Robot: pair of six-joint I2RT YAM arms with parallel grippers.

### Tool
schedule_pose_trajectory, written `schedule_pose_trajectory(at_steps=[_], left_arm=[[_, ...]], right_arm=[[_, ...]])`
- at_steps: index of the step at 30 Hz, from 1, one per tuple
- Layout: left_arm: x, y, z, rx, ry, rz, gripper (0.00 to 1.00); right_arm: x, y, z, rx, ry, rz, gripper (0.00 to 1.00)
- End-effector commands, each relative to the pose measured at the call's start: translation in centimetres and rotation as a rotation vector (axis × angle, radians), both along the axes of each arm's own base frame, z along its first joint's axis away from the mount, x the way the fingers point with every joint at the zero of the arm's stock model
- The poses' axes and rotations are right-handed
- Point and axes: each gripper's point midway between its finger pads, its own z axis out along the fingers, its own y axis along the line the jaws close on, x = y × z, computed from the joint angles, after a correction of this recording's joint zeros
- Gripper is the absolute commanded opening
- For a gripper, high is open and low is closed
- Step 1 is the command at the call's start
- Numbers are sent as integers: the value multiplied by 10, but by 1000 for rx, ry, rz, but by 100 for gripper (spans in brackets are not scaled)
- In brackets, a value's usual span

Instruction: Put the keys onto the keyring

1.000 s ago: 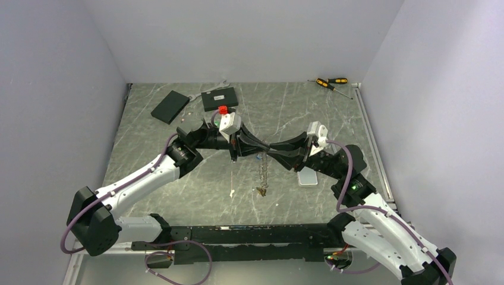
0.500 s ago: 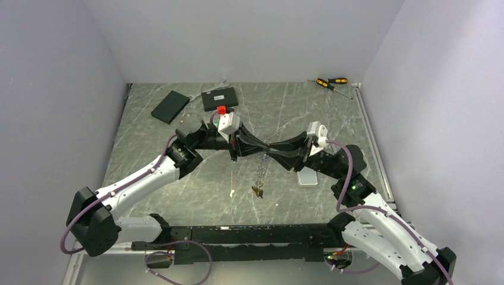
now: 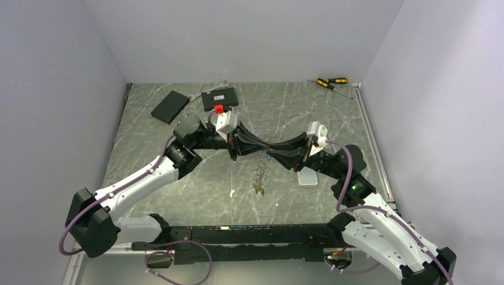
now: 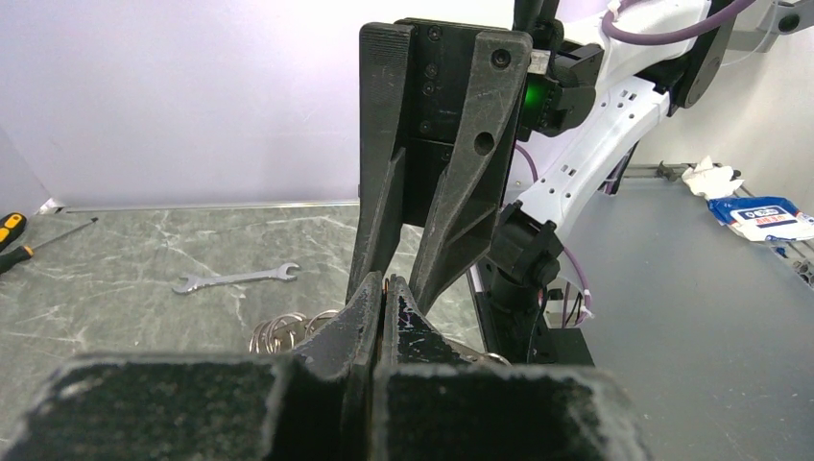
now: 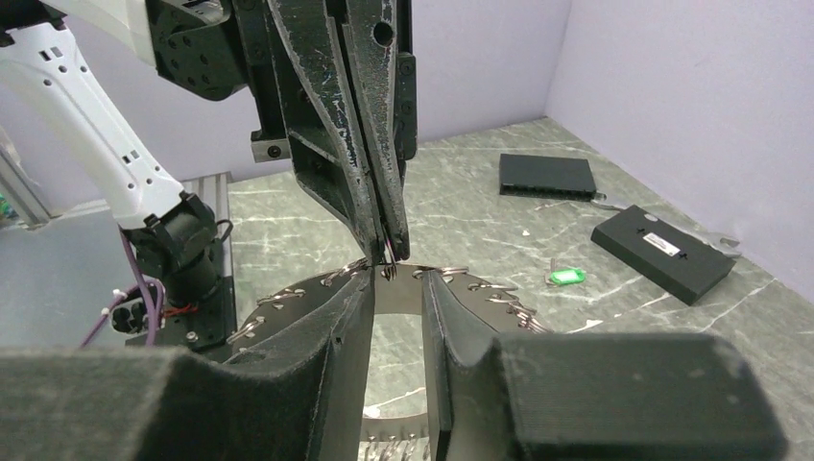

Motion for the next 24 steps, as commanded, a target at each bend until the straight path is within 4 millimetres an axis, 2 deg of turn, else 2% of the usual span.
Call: schedule_pose_trajectory(at_steps=[1,10,16,24], left_arm=[[-8,4,26,-75,-67,-8,0],[-8,3,26,-78,-63,-15,0],[-8,2,24,-73,-59,-14,0],[-7,1,26,-81,-51,-13,0]], right_arm=[[-5,-3,35,62,-82,-3,28],[-6,-3,43,81,-92,4,24],[-8,-4,48,90,-97,3,26],[-7,-2,44,81,-90,6,23]])
